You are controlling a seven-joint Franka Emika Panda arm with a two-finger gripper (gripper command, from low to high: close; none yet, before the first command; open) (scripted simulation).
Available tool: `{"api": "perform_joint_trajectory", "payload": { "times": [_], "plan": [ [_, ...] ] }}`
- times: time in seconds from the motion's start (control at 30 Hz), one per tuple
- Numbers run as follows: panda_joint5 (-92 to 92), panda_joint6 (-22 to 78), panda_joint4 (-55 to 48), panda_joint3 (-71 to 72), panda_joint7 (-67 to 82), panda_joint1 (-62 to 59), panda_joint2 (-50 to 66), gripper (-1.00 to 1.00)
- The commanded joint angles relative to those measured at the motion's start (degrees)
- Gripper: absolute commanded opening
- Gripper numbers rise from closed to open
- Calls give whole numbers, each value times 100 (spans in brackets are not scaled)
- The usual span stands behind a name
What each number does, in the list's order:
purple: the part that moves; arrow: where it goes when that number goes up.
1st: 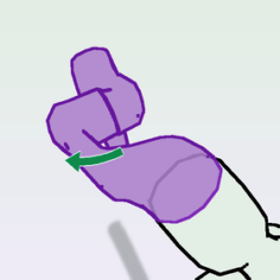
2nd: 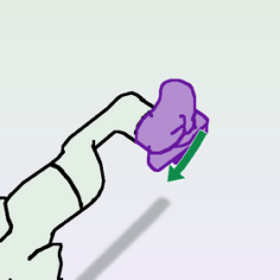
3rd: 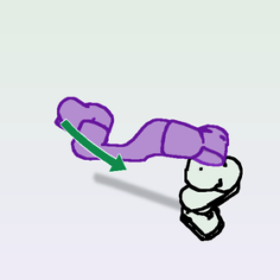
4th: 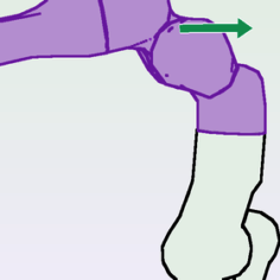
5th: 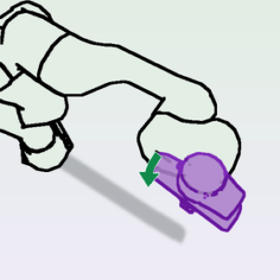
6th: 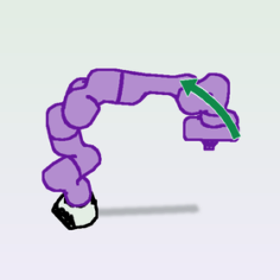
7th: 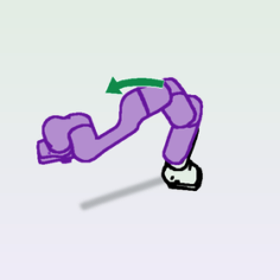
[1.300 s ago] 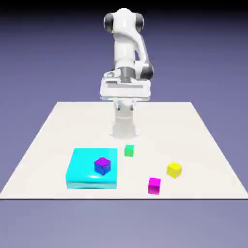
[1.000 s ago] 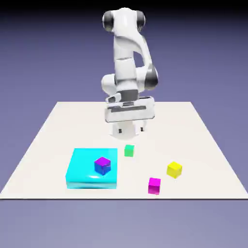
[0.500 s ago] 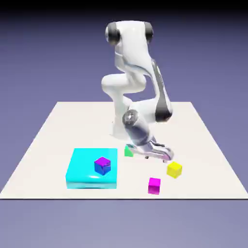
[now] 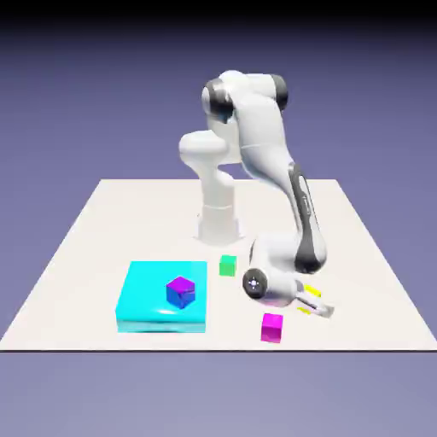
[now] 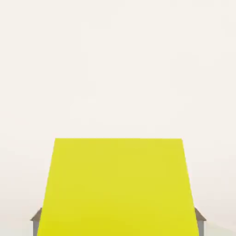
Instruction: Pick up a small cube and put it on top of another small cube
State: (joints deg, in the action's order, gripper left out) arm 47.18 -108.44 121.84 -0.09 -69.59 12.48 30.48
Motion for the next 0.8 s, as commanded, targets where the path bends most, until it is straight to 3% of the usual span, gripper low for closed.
{"api": "perform_joint_trajectory", "payload": {
  "times": [0.0,0.43,0.5,0.67,0.7,0.77],
  "plan": [
    [-14,3,0,0,-5,0,0,-100],
    [-3058,553,2697,-87,1660,-2066,-2304,-100],
    [-3085,558,2722,-88,1676,-2084,-2325,-100],
    [-2735,-494,3289,93,1898,-1958,-1827,-100],
    [-2735,-494,3289,93,1898,-1958,-1827,100],
    [-2818,-245,3155,50,1846,-1988,-1945,100]
  ]
}}
